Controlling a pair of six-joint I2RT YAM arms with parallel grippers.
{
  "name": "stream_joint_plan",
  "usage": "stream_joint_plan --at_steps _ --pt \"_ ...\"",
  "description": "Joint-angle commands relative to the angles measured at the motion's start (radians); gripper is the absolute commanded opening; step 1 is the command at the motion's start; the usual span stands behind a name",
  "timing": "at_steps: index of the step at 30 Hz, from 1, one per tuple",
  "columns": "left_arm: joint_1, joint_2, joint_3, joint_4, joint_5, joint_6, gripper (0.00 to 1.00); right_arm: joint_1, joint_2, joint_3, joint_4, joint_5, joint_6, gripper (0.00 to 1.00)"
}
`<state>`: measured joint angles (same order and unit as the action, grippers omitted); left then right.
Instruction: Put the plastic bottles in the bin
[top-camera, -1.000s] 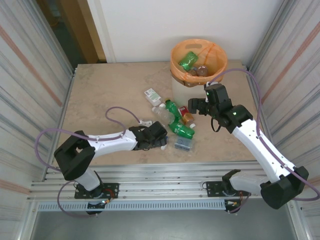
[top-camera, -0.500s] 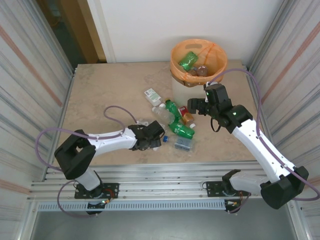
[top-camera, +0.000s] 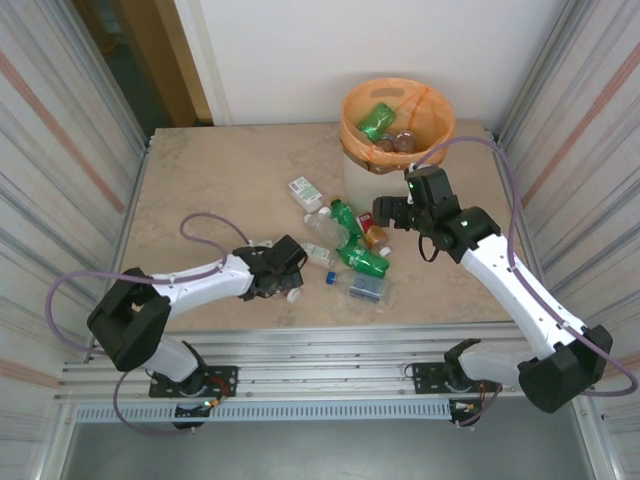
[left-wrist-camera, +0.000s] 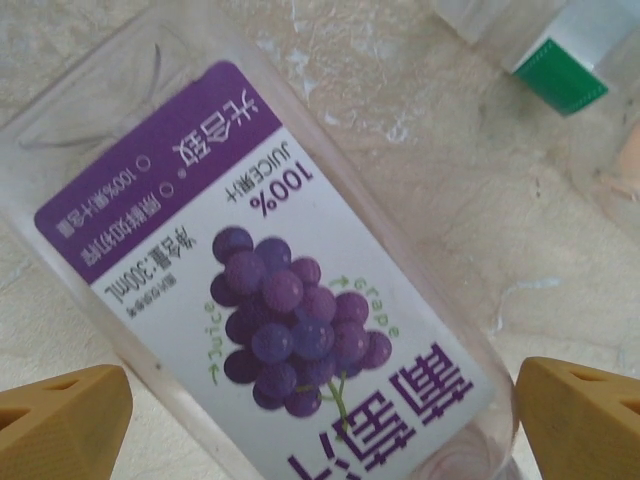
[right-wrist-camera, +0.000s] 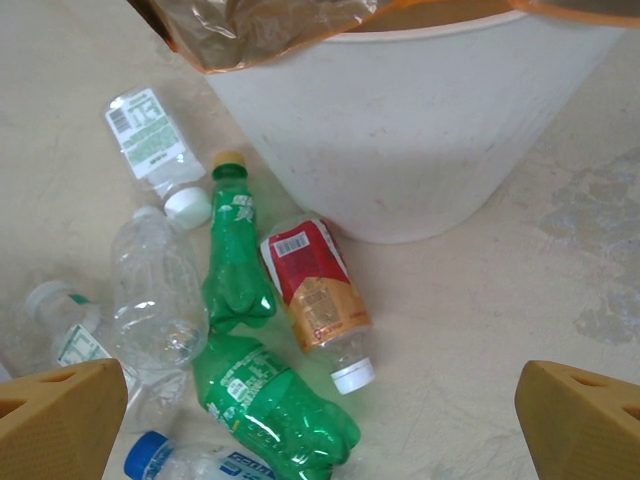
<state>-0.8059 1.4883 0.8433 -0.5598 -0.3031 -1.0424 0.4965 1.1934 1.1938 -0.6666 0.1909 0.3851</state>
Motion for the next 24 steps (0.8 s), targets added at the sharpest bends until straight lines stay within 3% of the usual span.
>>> stream_joint_plan --at_steps 1,13,22,24 --pt "0.021 -0.008 -0.023 0.046 0.007 0.016 0.99 -0.007 0.000 0.041 -0.005 -0.015 0.012 0.98" --pt "0.079 0.054 -0.030 0.100 0.024 0.053 0.98 -0.007 0.012 0.038 0.002 -0.031 0.017 0.98" --pt "0.081 0.099 -0.022 0.078 0.032 0.087 0.76 -0.008 0.014 0.038 0.007 -0.041 0.021 0.98" --pt "0.082 0.099 -0.027 0.075 0.034 0.095 0.76 -0.007 0.014 0.037 0.006 -0.042 0.021 0.98"
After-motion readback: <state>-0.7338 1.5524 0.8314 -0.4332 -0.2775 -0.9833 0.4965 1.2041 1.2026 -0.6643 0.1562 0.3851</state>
